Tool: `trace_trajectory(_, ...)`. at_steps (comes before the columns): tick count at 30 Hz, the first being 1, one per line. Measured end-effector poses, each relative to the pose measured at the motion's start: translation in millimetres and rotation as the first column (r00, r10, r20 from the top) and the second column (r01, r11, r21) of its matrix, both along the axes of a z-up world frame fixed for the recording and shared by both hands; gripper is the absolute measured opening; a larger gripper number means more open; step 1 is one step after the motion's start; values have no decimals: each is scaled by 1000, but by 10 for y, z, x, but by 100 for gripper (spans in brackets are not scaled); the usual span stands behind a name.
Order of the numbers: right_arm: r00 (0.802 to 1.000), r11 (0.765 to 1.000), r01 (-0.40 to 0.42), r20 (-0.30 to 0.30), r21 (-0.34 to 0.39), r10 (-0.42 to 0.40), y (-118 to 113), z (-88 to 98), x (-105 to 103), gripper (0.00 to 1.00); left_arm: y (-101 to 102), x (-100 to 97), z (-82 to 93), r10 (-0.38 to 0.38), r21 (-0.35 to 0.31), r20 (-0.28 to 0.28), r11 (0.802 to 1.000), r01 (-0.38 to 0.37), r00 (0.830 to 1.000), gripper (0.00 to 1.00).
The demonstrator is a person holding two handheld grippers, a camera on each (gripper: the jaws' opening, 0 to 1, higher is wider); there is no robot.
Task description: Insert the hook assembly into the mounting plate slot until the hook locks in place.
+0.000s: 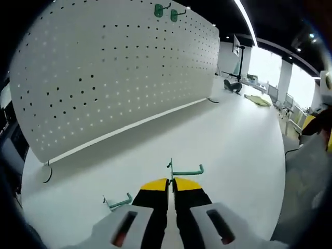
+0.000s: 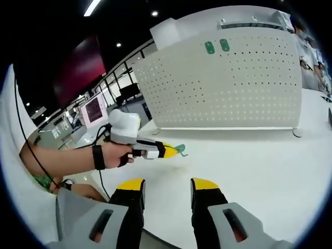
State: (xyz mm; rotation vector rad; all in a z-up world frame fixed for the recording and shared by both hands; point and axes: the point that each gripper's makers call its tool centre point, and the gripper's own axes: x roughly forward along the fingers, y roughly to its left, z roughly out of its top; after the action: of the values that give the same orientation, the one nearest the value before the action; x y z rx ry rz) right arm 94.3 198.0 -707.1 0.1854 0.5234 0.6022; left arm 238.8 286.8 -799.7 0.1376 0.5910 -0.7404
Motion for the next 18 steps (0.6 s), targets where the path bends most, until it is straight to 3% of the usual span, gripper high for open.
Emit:
trace_trajectory(10, 999, 999, -24, 42, 42, 22, 107, 152, 18, 35, -19, -133, 252, 5, -68, 33, 998, -3, 999, 4)
trace_trajectory(18, 999, 998, -28, 48, 47, 26, 142, 157, 18, 35, -113, -325, 416, -11, -126, 41, 992, 16, 999, 4)
